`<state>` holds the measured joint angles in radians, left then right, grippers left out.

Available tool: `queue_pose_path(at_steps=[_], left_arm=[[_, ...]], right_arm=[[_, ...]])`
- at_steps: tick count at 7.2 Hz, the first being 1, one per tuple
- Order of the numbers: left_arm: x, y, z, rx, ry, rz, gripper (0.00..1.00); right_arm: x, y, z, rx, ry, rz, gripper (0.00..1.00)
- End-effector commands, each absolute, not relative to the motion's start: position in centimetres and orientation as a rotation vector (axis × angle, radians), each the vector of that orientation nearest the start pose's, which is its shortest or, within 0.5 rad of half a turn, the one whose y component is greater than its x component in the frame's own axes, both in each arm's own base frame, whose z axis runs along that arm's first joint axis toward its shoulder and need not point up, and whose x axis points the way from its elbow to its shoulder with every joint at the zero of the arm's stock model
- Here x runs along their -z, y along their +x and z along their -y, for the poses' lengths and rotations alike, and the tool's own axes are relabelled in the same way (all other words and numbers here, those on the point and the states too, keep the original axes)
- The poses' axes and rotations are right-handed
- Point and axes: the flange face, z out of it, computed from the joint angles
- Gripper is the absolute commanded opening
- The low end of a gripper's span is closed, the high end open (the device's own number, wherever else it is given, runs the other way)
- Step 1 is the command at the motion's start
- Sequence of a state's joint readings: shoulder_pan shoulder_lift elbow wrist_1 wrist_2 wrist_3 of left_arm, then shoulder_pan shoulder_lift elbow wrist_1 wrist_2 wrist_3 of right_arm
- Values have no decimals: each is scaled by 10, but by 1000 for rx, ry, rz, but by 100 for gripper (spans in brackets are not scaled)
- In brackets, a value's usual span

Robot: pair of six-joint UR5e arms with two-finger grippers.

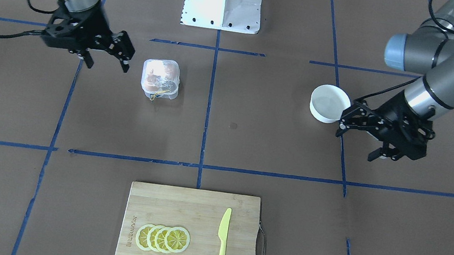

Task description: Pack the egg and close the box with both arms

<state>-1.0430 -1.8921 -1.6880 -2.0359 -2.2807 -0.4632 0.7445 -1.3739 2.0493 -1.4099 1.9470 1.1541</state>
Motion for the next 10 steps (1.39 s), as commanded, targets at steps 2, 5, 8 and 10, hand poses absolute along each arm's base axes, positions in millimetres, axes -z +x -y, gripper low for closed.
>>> queue_pose_path(at_steps=[2, 5, 8, 10], left_arm=[[-459, 104, 592, -503, 544, -779, 99], [-499, -21, 609, -504, 520, -647, 99], [-471, -50, 624, -427, 444, -649, 100], [-515, -45, 610, -378, 273, -678, 100]], right_arm=[[-440, -113, 510, -29, 153, 865, 100], [-514, 30, 545, 124, 178, 771, 100], [-557, 86, 548, 125, 153, 758, 100], [-570, 101, 536, 87, 141, 776, 100]])
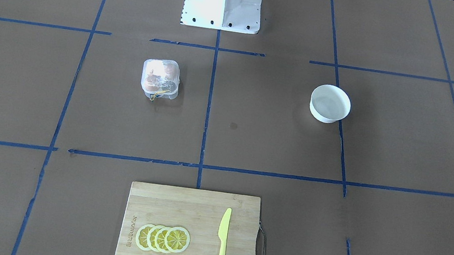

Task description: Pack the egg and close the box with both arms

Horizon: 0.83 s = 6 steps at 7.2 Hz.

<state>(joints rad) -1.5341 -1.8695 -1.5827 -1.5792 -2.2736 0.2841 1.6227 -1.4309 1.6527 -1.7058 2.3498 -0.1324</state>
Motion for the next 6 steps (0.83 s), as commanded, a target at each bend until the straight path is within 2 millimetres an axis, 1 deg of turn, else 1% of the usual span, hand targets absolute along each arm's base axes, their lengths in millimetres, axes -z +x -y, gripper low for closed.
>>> queue_pose_path(at_steps=[1, 2, 3, 4, 5, 6], left_arm=[[-551, -51, 569, -349, 150, -694, 100], [-587, -49, 531, -372, 117, -739, 100], [-589, -46, 530, -389, 158, -756, 100], [-583, -47, 533, -411, 223, -737, 100], [-575, -44, 541, -420, 244, -735, 100], [-577, -43, 546, -422, 241, -733, 100]], right_arm=[[-584, 100, 526, 70, 119, 776, 100], [-595, 99, 520, 64, 101, 775, 100], [-601, 99, 514, 58, 90, 776, 100], [-606, 99, 510, 68, 88, 776, 100], [-607, 98, 506, 66, 86, 776, 100], [-612, 97, 504, 62, 75, 779, 100]])
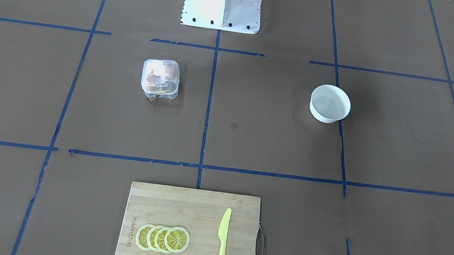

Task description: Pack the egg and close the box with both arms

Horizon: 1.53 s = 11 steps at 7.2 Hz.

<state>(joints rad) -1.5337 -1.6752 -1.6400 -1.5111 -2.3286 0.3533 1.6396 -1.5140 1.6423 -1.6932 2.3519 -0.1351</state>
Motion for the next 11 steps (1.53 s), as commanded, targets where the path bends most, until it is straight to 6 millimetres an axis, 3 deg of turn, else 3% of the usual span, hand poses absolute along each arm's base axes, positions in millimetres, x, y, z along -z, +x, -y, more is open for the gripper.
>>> queue_pose_path(at_steps=[1, 3, 5, 7, 10, 11], left_arm=[[-570, -45, 551, -430, 254, -728, 100], [-586, -47, 546, -415, 226, -713, 100], [-592, -50, 544, -404, 206, -686, 100], [-588, -49, 545, -385, 201, -697, 100], [-587, -49, 540, -303, 152, -763, 100], [-586, -46, 538, -186, 89, -819, 100]], right_arm=[[-613, 97, 504, 65, 74, 777, 100], [-622, 97, 502, 60, 55, 775, 100], [-619, 89, 504, 78, 54, 770, 100], [-608, 42, 521, 156, 26, 708, 100], [-607, 26, 523, 163, 12, 719, 100], [-605, 24, 522, 162, 9, 748, 100]])
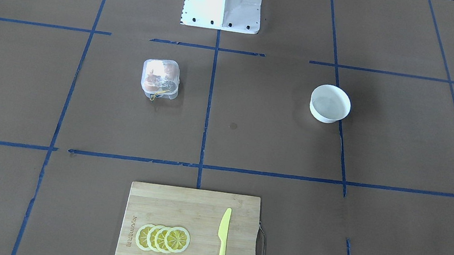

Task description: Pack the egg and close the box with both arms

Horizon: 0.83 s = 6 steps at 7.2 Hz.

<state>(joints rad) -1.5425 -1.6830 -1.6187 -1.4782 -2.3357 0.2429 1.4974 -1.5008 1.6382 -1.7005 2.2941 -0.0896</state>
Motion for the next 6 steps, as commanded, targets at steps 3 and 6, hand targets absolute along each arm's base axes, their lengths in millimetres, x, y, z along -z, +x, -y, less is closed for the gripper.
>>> queue_pose_path(at_steps=[3, 6], left_arm=[[-592, -46, 532, -85, 43, -822, 100], [-597, -48, 530, -94, 45, -814, 100]], right_arm=[[-599, 24, 525, 162, 18, 752, 100], [-603, 26, 518, 135, 4, 760, 100]])
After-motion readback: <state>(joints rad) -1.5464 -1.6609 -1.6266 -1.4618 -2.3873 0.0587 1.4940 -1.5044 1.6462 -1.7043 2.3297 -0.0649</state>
